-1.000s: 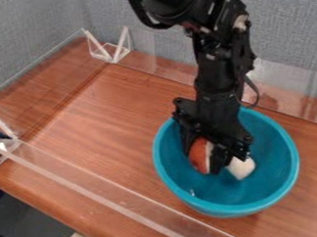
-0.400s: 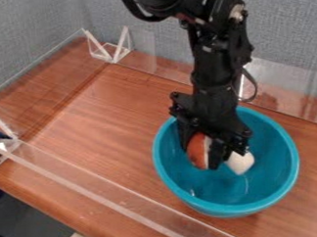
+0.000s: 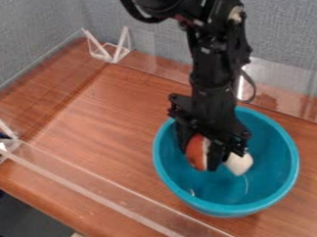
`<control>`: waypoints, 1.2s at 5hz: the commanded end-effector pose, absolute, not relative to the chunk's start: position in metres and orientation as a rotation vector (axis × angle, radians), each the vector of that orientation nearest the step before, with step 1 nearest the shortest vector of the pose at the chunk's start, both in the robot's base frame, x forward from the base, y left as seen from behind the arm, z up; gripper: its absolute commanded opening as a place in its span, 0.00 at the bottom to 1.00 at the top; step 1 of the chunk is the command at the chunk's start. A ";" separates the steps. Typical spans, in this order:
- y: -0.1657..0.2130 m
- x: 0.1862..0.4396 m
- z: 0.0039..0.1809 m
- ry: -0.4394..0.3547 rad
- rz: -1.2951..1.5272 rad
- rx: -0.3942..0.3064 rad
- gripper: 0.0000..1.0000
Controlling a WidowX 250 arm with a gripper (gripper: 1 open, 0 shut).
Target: Put the mushroom in the blue bowl
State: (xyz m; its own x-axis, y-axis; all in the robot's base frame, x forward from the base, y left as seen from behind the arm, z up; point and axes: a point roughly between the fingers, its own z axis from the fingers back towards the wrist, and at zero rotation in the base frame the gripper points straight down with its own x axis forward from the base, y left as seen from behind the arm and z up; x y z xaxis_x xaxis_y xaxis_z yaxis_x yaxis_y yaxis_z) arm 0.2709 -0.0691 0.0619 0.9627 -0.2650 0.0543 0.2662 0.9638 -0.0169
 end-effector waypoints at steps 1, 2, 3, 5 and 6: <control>-0.066 0.276 0.082 -0.129 -0.253 -0.032 0.00; -0.066 0.276 0.085 -0.135 -0.248 -0.033 0.00; -0.065 0.275 0.084 -0.136 -0.245 -0.034 0.00; -0.065 0.275 0.082 -0.135 -0.239 -0.033 0.00; -0.065 0.275 0.082 -0.136 -0.235 -0.033 0.00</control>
State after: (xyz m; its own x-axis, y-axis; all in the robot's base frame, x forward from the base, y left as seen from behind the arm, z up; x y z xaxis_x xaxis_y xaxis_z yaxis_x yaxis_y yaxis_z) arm 0.2695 -0.0670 0.0648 0.9669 -0.2437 0.0755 0.2456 0.9692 -0.0172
